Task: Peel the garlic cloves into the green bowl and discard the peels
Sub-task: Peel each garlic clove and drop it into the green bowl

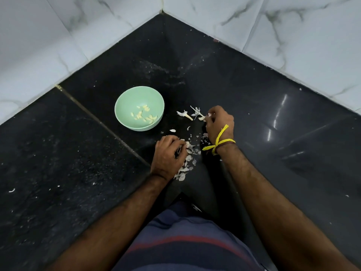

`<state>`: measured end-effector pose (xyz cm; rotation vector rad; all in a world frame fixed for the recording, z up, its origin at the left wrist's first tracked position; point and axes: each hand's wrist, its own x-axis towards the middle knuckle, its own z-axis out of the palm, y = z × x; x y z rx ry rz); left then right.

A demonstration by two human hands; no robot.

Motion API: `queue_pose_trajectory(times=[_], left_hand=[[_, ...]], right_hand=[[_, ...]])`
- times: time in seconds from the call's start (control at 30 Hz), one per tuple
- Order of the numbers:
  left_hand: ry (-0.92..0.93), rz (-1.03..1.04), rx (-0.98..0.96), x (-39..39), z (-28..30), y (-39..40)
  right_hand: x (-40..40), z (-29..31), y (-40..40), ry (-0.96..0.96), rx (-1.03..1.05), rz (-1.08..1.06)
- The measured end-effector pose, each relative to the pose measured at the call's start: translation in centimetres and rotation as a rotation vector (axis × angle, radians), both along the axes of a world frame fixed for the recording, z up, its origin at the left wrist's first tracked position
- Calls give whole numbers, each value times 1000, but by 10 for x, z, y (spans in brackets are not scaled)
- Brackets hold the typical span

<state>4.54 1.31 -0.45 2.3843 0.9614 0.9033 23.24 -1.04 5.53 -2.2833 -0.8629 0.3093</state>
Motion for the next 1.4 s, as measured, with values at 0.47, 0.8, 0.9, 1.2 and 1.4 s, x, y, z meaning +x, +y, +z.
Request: queue_pose_trajectory(times=[0.47,0.8,0.9,1.2,1.4], left_hand=[[-31,-6,18,-3,3,-4],[-116,-69,14,-11,10,-34],[-105,-114,13,-12,9,-39],[-130,-59,-73,-12,5,-38],[-93,-73,-91,-11,5,-35]], right_hand=[[-24,8,-48,470,180,-70],[-43,-7,-90,841,241,-58],[-48,-7,-94,933,271,-85],[-49,-2,-92,889,294,-119],[-50,-4,-94,953,294,-182]])
